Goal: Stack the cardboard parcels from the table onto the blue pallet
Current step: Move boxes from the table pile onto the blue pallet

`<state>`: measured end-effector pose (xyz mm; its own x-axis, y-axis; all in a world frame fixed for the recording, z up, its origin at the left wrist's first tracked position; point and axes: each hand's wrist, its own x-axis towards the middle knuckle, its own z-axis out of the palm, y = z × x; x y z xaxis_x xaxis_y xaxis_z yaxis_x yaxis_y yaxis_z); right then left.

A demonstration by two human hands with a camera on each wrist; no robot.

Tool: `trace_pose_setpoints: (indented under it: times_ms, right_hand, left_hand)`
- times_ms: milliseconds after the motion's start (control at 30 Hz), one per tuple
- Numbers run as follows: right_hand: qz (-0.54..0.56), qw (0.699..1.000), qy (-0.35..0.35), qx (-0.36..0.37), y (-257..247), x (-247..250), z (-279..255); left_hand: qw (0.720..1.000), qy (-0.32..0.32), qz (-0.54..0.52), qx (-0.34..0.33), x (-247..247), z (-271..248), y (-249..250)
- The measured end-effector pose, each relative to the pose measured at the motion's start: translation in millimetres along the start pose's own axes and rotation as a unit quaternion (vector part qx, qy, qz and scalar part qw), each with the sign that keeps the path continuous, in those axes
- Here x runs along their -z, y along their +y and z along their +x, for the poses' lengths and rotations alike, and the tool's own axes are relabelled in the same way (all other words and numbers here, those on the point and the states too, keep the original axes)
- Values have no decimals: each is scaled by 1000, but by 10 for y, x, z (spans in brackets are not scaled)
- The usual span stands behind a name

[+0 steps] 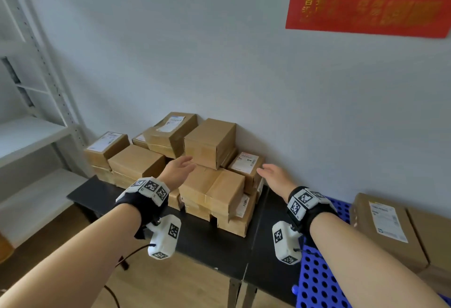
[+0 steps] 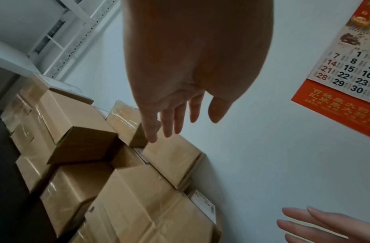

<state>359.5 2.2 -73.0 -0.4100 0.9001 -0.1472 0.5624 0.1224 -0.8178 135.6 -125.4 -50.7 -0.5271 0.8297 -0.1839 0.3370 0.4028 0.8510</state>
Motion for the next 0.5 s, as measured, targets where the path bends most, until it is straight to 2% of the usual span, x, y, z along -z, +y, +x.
trace_pose_setpoints:
  times_ms: [200,500]
  right_hand:
    - [5,1000,20,-12,-382,-365,166]
    - [57,998,21,-34,-662,-735,845]
  left_hand:
    - [1000,-11,-5,-10,533,397,-156]
    - [997,-52,-53,-9,737,1188,-255]
